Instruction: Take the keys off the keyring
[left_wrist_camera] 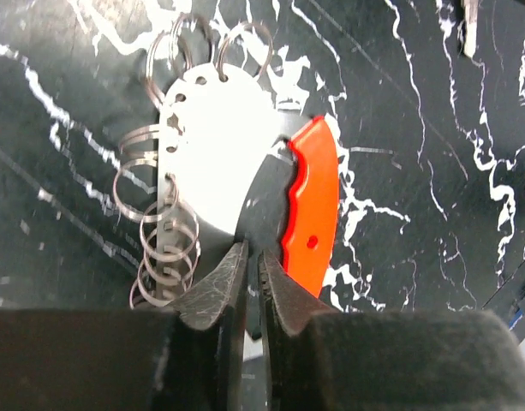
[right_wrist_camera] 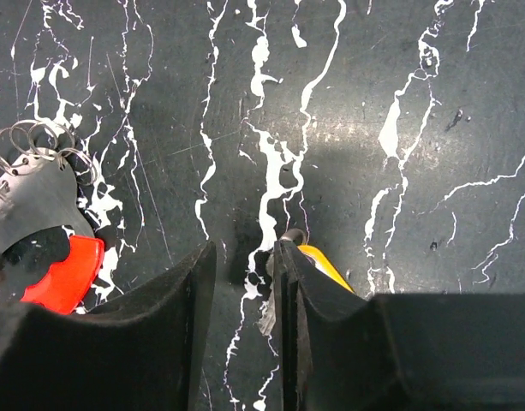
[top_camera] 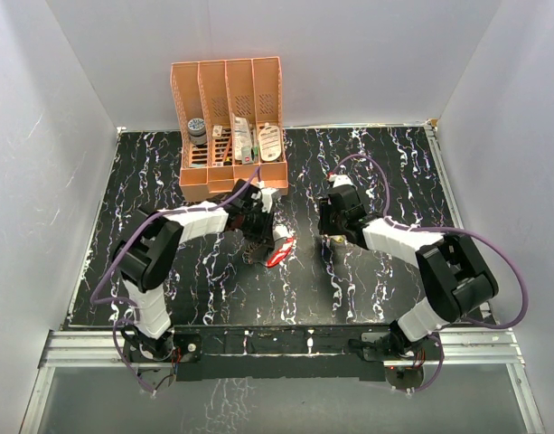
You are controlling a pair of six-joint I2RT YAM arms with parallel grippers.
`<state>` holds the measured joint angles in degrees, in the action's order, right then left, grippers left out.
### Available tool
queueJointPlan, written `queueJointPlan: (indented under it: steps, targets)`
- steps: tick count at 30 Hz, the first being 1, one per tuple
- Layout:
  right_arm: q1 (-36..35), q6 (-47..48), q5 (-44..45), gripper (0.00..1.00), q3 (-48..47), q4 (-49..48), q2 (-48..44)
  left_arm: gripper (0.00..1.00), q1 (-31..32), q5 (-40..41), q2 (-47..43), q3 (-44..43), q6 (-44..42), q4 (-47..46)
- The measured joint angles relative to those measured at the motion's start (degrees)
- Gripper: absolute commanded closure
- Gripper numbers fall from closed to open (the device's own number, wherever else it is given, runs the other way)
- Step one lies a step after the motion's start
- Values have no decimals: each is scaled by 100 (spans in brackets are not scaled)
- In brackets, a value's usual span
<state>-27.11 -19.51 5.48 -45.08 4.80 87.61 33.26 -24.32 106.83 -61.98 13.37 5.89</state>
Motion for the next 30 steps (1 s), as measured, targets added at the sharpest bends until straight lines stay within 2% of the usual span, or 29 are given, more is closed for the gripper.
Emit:
queueJointPlan:
  steps: [5,8,14,16,19,21,24,25,27,30]
  targets:
    - [26,4,61,66,0,-92,74,85,-15,136,-658,223,-79,308]
    - [35,17,151,54,0,-125,2,83,-20,168,-1255,308,-94,341]
    - [61,186,595,46,-2,-173,-909,74,-20,522,-2570,498,-39,227]
    - [63,225,817,43,-28,-205,-1239,65,-22,820,-2870,588,46,144]
    - [66,223,1147,37,-125,-173,-1530,40,-50,1366,-3228,828,225,-7]
    - [66,229,1386,36,-144,-136,-1727,33,-61,1773,-3456,990,339,-42]
    - [66,251,1718,31,-142,37,-2109,29,-83,2485,-3759,1036,472,-24]
    - [66,269,1856,27,-142,85,-2302,28,-85,2712,-3862,1034,476,-22]
    - [66,295,2081,3,-140,118,-2634,26,-90,3071,-4028,1034,474,4]
    - [66,391,2450,2,-133,118,-3121,24,-92,3508,-4181,1034,468,79]
